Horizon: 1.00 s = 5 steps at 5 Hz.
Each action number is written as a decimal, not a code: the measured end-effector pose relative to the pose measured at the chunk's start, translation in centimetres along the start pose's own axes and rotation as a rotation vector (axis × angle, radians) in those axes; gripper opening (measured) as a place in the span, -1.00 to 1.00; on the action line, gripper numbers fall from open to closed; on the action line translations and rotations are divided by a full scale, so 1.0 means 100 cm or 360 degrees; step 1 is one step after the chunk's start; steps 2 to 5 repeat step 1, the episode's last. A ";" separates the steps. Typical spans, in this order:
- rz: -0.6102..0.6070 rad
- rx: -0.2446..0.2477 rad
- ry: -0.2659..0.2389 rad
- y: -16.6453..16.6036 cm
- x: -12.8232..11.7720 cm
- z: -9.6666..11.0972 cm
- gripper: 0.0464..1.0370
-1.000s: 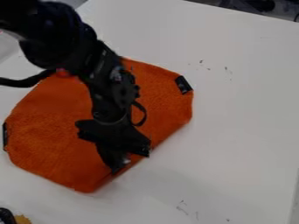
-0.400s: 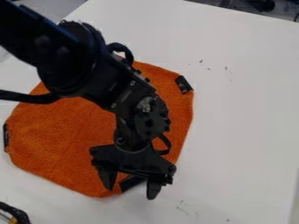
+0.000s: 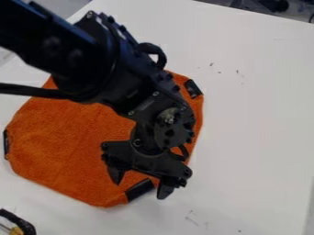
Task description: Unfold the cloth from top left to bottom right
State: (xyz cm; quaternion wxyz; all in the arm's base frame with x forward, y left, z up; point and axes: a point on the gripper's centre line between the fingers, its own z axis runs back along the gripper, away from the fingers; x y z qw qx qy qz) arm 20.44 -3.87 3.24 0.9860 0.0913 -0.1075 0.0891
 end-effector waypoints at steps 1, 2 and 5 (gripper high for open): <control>-0.0120 0.0021 -0.0069 0.006 0.014 0.001 0.93; -0.0120 0.0021 -0.0069 0.006 0.014 0.001 0.93; -0.0120 0.0021 -0.0069 0.006 0.014 0.001 0.93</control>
